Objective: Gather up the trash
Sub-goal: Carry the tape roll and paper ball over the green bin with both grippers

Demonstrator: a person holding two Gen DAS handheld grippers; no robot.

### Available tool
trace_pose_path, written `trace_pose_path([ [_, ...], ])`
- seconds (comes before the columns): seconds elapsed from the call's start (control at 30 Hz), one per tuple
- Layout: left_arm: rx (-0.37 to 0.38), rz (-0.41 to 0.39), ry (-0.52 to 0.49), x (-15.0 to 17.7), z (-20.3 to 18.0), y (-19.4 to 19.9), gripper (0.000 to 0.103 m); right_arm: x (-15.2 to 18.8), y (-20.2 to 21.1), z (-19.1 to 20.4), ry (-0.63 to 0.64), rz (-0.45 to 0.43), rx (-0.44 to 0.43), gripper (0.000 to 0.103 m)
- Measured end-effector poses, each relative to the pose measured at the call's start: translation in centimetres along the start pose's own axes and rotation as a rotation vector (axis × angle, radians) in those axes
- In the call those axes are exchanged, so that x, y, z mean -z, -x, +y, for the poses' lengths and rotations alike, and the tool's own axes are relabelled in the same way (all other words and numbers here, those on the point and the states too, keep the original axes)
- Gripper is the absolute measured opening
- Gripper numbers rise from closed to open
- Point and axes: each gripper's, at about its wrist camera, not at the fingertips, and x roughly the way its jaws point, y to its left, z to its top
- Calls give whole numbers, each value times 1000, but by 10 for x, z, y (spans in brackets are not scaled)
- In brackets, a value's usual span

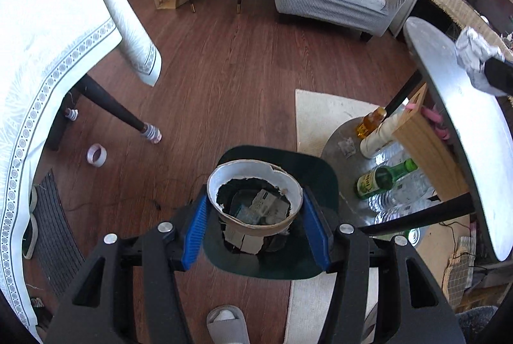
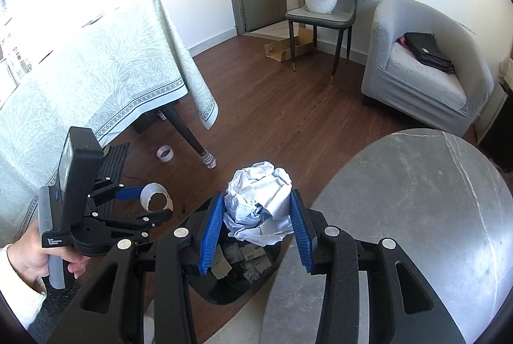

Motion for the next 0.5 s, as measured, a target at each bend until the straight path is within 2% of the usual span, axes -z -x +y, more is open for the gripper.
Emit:
trace_pose_path([
  [0.2,21,87,32,13,14,-22,58,-9,-21,24,32,21,-25,42],
  [0.43,12,173,5,24,17,-49,59,-12,-51,42,50,73,-43,42],
  [0.5,1,185,-1,27,20,-54,65,-13,-61,47,49,92,-47,42],
])
